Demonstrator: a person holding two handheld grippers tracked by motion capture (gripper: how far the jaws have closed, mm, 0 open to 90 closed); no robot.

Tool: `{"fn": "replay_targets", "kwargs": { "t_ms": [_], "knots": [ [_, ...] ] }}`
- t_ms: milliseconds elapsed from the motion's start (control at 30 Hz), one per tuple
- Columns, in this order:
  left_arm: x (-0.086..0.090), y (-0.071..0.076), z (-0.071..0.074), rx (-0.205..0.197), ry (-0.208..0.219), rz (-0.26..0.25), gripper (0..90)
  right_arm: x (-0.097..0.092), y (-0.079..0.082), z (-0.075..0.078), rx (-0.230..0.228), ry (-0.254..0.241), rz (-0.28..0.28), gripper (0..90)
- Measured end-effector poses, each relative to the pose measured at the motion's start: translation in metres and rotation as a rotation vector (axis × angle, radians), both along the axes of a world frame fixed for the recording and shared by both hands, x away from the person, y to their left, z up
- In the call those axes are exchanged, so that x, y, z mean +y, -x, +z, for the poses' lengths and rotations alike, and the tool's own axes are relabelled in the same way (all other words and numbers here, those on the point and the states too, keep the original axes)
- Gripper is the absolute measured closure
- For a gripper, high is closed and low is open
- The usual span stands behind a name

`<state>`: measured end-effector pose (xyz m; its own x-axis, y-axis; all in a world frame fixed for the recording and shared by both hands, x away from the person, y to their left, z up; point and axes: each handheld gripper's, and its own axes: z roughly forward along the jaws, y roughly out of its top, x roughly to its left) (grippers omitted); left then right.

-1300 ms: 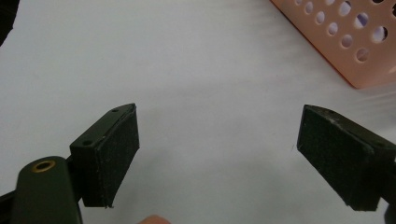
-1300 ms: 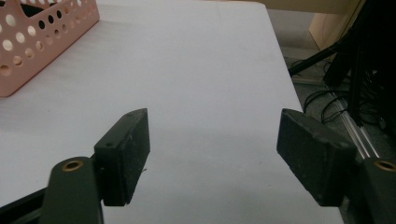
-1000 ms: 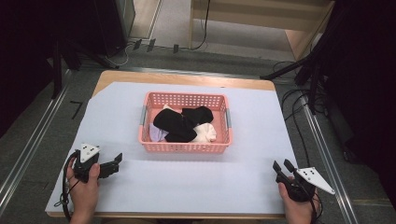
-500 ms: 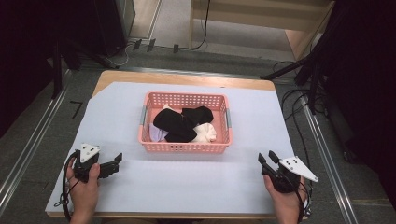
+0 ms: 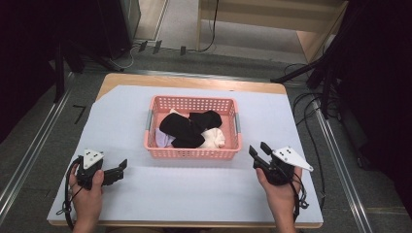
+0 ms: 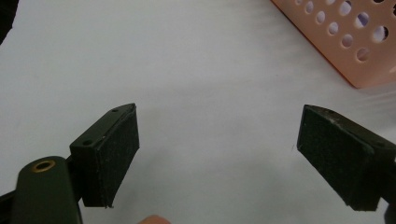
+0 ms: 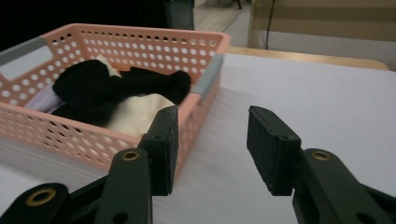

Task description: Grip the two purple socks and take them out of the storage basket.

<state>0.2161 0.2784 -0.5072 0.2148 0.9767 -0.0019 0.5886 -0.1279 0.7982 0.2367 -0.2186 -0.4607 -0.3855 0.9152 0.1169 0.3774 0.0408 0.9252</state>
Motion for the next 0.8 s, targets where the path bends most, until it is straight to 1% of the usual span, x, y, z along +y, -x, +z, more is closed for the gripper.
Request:
{"fn": "replay_targets", "kwargs": {
  "t_ms": [33,67,100,133,167,200,233,267,300,333,367,433,467,500,533,567,633,667,700,800],
  "knots": [
    [0.000,0.000,0.000,0.000,0.000,0.000,14.0,0.000,0.000,0.000,0.000,0.000,0.000,53.9],
    [0.000,0.000,0.000,-0.001,-0.001,0.002,14.0,0.010,-0.006,0.003,0.004,0.008,0.027,53.8],
    [0.000,0.000,0.000,-0.001,-0.001,0.002,14.0,0.010,-0.006,0.003,0.004,0.008,0.027,53.8],
    [0.000,0.000,0.000,-0.001,-0.001,0.001,14.0,0.020,-0.010,0.005,0.006,0.018,0.045,53.8],
    [0.000,0.000,0.000,0.001,-0.001,0.001,14.0,0.025,-0.013,0.007,0.011,0.015,0.054,53.9],
    [0.000,0.000,0.000,0.001,-0.001,0.001,14.0,0.025,-0.013,0.007,0.011,0.015,0.054,53.9],
    [0.000,0.000,0.000,0.000,0.001,0.000,14.0,0.034,-0.017,0.008,0.014,0.018,0.075,54.0],
    [0.000,0.000,0.000,0.000,0.001,0.000,14.0,0.039,-0.020,0.009,0.010,0.021,0.083,54.0],
    [0.000,0.000,0.000,0.000,0.001,0.000,14.0,0.039,-0.020,0.009,0.010,0.021,0.083,54.0],
    [0.000,0.000,0.000,0.002,0.004,-0.002,14.0,0.047,-0.024,0.010,0.019,0.016,0.087,53.9],
    [0.000,0.000,0.000,0.000,0.005,-0.001,14.0,0.050,-0.027,0.009,0.020,0.018,0.094,53.8],
    [0.000,0.000,0.000,0.002,0.007,-0.001,14.0,0.057,-0.032,0.009,0.040,0.011,0.105,53.4],
    [0.000,0.000,0.000,0.002,0.007,-0.001,14.0,0.057,-0.032,0.009,0.040,0.011,0.105,53.4],
    [0.000,0.000,0.000,0.002,0.007,-0.001,14.0,0.064,-0.037,0.008,0.054,0.007,0.108,53.1],
    [0.000,0.000,0.000,0.002,0.007,-0.002,14.0,0.064,-0.037,0.008,0.054,0.007,0.108,53.1],
    [0.000,0.000,0.000,0.002,0.006,-0.002,14.0,0.071,-0.041,0.007,0.065,0.003,0.111,53.1],
    [0.000,0.000,0.000,0.002,0.005,-0.002,14.0,0.074,-0.044,0.006,0.066,0.002,0.113,53.2],
    [0.000,0.000,0.000,0.002,0.004,-0.002,14.0,0.077,-0.046,0.006,0.075,0.002,0.117,53.2],
    [0.000,0.000,0.000,0.002,0.005,-0.001,14.0,0.084,-0.050,0.004,0.082,0.009,0.118,53.4],
    [0.000,-0.001,0.000,0.003,0.005,-0.002,14.0,0.096,-0.057,0.002,0.100,0.036,0.119,53.8]
  ]
}}
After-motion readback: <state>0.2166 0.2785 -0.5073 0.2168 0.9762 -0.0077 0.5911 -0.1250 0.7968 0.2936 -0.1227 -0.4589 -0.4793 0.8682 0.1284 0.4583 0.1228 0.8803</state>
